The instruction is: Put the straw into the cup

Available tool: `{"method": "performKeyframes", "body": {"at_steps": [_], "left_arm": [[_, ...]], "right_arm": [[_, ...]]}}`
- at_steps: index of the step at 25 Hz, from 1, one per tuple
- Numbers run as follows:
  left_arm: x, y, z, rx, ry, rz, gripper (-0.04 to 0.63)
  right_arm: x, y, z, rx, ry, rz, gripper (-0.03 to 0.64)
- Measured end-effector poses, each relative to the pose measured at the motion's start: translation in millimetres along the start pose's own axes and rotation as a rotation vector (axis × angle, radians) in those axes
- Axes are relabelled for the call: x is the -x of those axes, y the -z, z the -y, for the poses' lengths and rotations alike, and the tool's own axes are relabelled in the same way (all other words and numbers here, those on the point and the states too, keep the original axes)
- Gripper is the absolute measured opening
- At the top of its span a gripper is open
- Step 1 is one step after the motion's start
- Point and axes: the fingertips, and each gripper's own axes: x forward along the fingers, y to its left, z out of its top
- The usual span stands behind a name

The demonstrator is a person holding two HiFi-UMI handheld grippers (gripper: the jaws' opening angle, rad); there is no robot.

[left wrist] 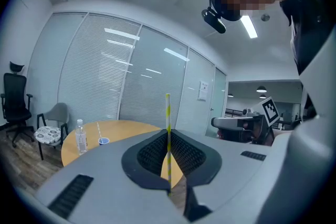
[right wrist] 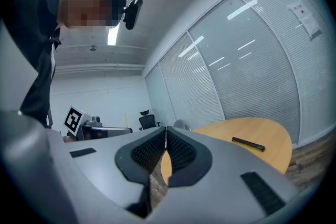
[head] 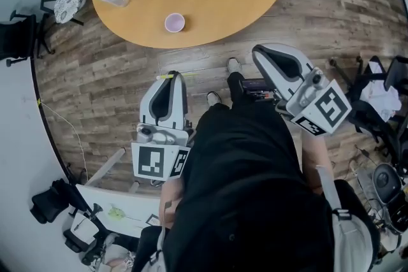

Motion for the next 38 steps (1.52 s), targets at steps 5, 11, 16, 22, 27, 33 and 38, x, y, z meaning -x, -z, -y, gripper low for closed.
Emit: {"method": "performKeyframes", "body": {"at_steps": [5,11,16,22,27,33,38], "left_arm": [[-28,-9,1,-0.005,-0.047,0.006,0.031],[-57,-11,12,0.001,-0.095,-0.002,0.031],[-72,-6,14,0.026,-0.13,-0.019,0.031],[-81,-3,3,0.038,-0.163,-0.031,0.031],[-88,-2,-13,0.035,-0.179,-0.033,0.031],[-99,-4,-38,0.057,-0.174,-0.031,0.031],[-107,-3,-60,0.064,-0.174,-0.039,0.031]], "right_arm": [[-10,-13,30,-0.005,-0.05,0.012,0.018],[-10,-20,65,-0.034,-0.1,0.023,0.018],[-13,-17,83,-0.064,-0.128,0.01,0.018],[-20,-13,88,-0.09,-0.149,0.008,0.018],[-27,-8,92,-0.1,-0.144,0.011,0.018],[-42,-10,94,-0.096,-0.123,0.015,0.018],[-55,-8,96,-0.095,-0.1,0.007,0.018]]}}
